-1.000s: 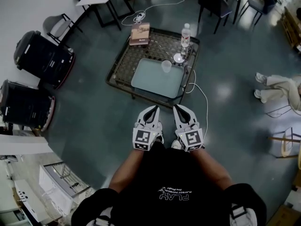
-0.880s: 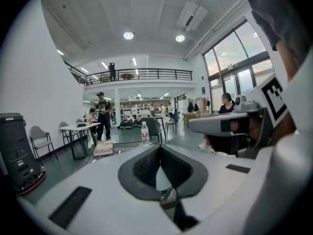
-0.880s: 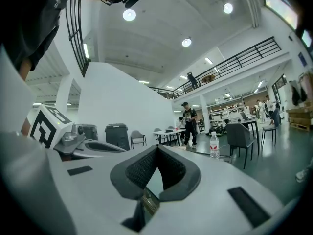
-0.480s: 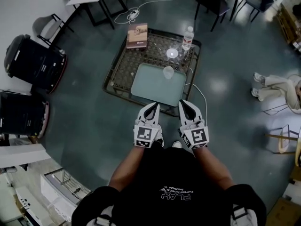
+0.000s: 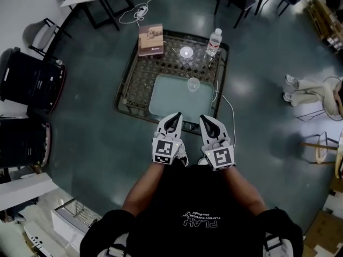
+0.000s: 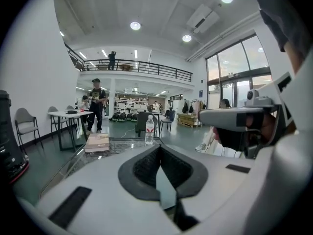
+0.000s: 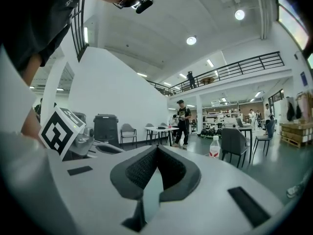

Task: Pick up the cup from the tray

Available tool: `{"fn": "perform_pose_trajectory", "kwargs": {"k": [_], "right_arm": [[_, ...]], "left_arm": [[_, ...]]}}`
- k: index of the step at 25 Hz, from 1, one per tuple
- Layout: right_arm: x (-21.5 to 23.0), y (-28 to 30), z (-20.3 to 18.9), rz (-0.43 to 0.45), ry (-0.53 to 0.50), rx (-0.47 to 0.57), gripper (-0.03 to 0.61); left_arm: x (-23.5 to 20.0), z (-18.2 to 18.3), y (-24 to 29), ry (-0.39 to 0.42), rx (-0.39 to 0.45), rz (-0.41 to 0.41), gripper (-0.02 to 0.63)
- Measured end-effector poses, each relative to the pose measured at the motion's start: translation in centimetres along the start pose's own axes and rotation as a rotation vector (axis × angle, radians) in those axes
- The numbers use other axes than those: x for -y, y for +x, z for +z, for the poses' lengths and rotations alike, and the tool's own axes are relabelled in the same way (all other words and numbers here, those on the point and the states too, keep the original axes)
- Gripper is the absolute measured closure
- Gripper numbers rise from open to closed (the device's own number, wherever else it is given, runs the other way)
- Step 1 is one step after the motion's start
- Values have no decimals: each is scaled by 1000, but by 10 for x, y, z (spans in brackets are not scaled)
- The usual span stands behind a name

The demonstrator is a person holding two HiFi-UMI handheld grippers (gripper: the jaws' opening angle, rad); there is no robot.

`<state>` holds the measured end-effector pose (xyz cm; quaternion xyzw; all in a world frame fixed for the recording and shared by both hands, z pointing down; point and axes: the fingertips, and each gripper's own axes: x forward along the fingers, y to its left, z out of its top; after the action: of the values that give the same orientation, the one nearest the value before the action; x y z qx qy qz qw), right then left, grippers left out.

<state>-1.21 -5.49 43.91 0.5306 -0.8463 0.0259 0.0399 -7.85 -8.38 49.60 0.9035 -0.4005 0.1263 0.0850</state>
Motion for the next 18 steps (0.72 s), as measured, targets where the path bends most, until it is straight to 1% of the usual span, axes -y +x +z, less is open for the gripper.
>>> {"fn": "perform_pose_trajectory", "kwargs": {"k": [3, 7, 11, 13, 16, 18], "right_arm": [[4, 9, -3, -21, 4, -15, 571], [8, 14, -10, -42, 20, -77, 571], [18, 20, -13, -50, 24, -86, 571], [26, 21, -18, -53, 36, -92, 571], [43, 23, -18, -80, 51, -112, 571], [51, 27, -21, -72, 55, -121, 571]], "left_arm": [[-7, 2, 7, -16, 5, -37, 606], [-9, -3, 16, -14, -17, -68, 607], [-7, -5, 30, -16, -26, -90, 607], [-3, -9, 37, -14, -34, -97, 607], [3, -15, 49, -14, -49, -91, 607], [2, -18, 58, -22, -63, -80, 606]]}}
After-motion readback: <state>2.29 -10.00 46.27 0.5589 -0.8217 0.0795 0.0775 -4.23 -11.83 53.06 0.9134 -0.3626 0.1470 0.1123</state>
